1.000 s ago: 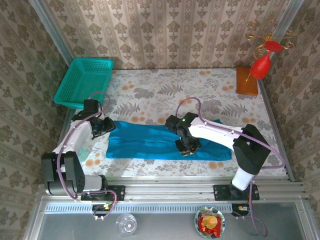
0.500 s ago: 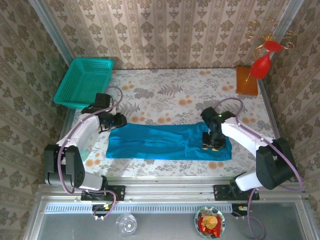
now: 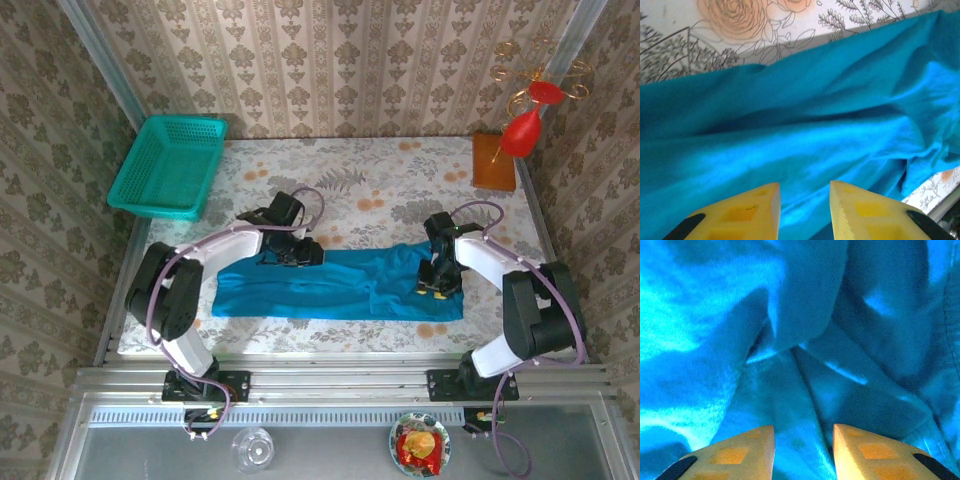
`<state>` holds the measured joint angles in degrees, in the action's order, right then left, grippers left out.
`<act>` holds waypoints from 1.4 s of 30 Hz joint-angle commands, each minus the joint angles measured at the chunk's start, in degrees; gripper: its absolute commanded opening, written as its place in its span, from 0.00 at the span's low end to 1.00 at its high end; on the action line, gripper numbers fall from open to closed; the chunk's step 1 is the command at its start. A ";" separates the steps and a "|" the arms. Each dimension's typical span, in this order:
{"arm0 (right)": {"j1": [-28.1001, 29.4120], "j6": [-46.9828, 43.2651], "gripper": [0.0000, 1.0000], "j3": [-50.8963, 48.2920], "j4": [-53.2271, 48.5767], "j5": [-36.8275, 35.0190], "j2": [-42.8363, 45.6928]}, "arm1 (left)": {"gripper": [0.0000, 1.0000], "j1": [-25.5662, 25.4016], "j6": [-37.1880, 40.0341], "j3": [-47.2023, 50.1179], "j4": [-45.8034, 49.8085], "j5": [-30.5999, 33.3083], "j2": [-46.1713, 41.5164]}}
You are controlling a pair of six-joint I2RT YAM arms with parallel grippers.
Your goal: Fold the inside-out t-shirt
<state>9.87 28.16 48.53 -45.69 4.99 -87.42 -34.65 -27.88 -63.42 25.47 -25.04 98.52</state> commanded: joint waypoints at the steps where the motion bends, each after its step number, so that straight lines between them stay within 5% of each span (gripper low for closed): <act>1: -0.85 -2.06 0.36 0.33 2.17 0.90 -1.83 | 0.33 -0.15 -0.91 -2.94 -1.01 -0.49 2.55; 11: -0.90 -0.82 0.00 -0.19 -0.36 1.21 3.39 | 0.33 2.19 1.48 -4.69 2.38 3.32 8.87; 23: -0.99 11.13 0.00 -8.06 -5.65 -3.93 19.80 | 0.33 4.07 1.25 -4.16 3.27 4.29 11.34; 31: -2.29 13.16 0.00 -11.22 -2.06 -7.48 21.74 | 0.33 4.29 0.94 -3.53 3.25 4.56 10.65; 33: -2.48 12.44 0.16 -9.93 -1.93 -7.88 20.94 | 0.33 4.42 1.07 -3.71 3.35 4.65 10.09; 42: -6.43 2.18 0.33 1.54 2.06 -4.63 11.95 | 0.34 4.51 1.33 -6.10 5.72 3.53 4.54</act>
<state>5.21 35.57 46.35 -46.44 -1.04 -71.83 -30.85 -27.42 -67.11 27.90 -22.46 106.74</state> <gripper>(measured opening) 0.321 0.333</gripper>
